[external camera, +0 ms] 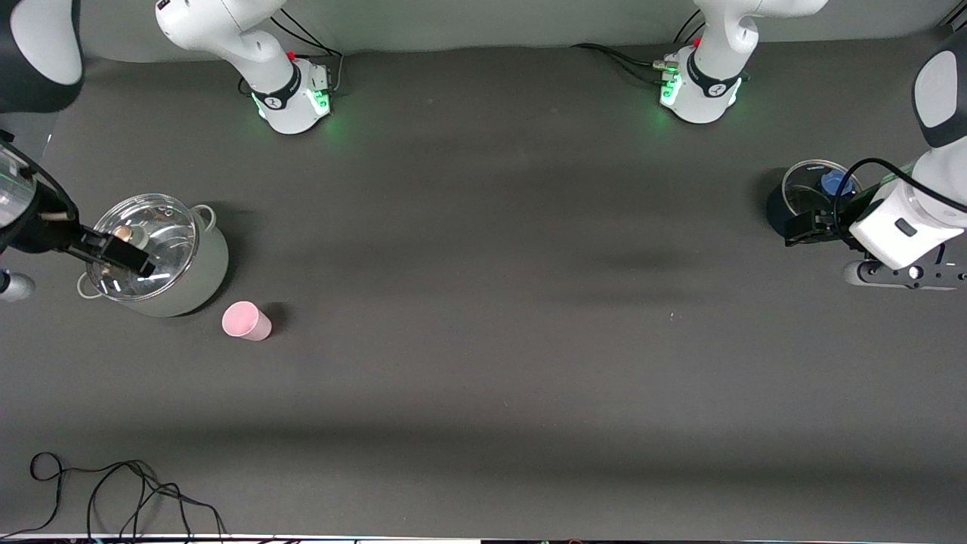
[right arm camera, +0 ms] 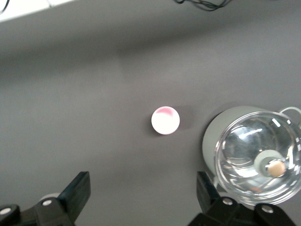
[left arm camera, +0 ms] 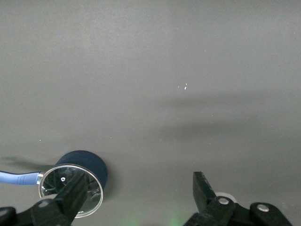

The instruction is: Transfer pink cup from left to right arm

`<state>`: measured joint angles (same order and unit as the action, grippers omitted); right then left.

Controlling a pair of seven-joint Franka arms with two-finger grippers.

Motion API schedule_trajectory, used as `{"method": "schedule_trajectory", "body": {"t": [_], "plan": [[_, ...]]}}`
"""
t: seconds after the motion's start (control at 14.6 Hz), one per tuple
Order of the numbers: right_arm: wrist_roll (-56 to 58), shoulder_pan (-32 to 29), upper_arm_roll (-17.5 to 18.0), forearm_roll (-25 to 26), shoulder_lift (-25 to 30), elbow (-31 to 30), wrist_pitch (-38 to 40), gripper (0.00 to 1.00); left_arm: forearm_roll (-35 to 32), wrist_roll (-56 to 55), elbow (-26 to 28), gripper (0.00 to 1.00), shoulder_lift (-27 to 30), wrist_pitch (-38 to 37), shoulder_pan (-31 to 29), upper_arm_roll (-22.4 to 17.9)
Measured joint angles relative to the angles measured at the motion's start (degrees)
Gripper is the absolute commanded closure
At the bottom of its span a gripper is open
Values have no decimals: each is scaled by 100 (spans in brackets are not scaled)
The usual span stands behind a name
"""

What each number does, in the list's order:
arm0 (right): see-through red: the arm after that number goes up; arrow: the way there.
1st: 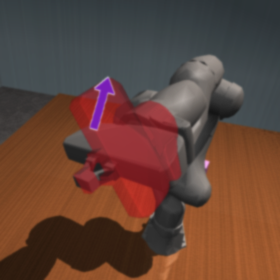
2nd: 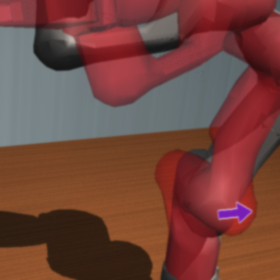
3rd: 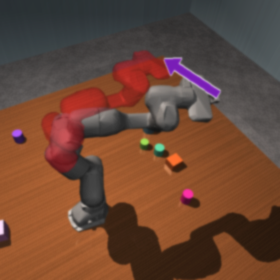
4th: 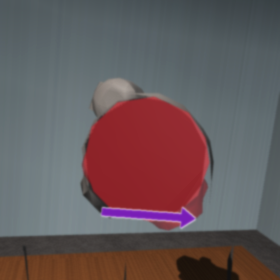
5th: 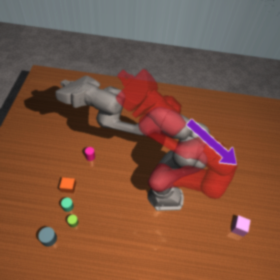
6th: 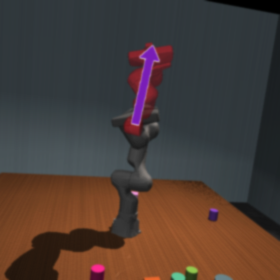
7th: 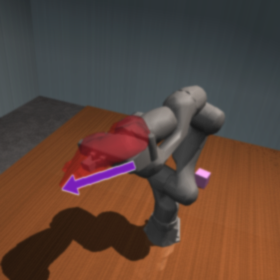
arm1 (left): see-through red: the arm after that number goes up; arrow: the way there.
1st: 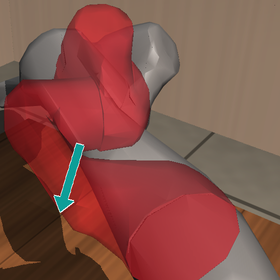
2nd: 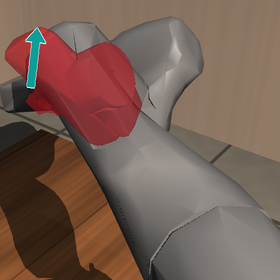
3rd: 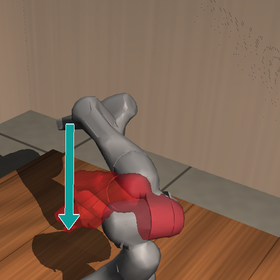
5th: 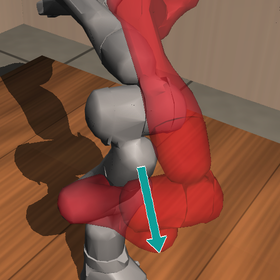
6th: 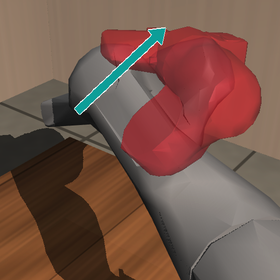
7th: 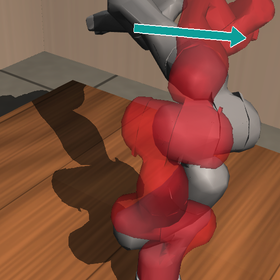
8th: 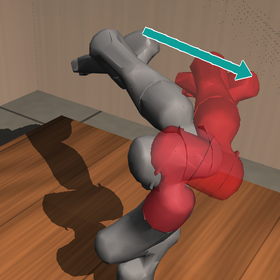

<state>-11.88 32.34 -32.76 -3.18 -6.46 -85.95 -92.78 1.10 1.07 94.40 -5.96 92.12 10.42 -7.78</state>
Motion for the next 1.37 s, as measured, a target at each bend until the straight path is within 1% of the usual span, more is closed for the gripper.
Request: {"method": "schedule_trajectory", "body": {"t": [0.14, 0.27, 0.48, 0.96, 1.03, 1.1, 1.23, 1.37], "plan": [[581, -1, -23, 0, -3, 12, 84, 0, 0, 0, -79, 0, -65, 10, 0, 0], [806, -2, -62, 0, -12, 11, 184, 0, 0, 0, -169, 0, -118, 13, 0, 0], [890, 5, -68, 0, -21, 9, 403, 0, 0, 0, -275, 0, -183, 15, 0, -1], [901, -51, -45, 0, -32, 10, 564, 0, 1, 0, -305, 0, -196, 17, 0, -2], [901, -223, 97, 0, -28, 11, 573, 0, 1, 0, -330, 0, -201, 17, 0, -2], [903, -571, 425, 0, -17, 13, 577, 0, 2, 0, -351, 0, -205, 17, 0, -2], [904, -1406, 1226, 0, 17, 20, 580, 0, 2, 0, -356, 0, -214, 17, 0, -2], [913, -2015, 1770, 0, 67, 32, 593, 0, 2, 0, -356, 0, -227, 17, 0, -2]]}}
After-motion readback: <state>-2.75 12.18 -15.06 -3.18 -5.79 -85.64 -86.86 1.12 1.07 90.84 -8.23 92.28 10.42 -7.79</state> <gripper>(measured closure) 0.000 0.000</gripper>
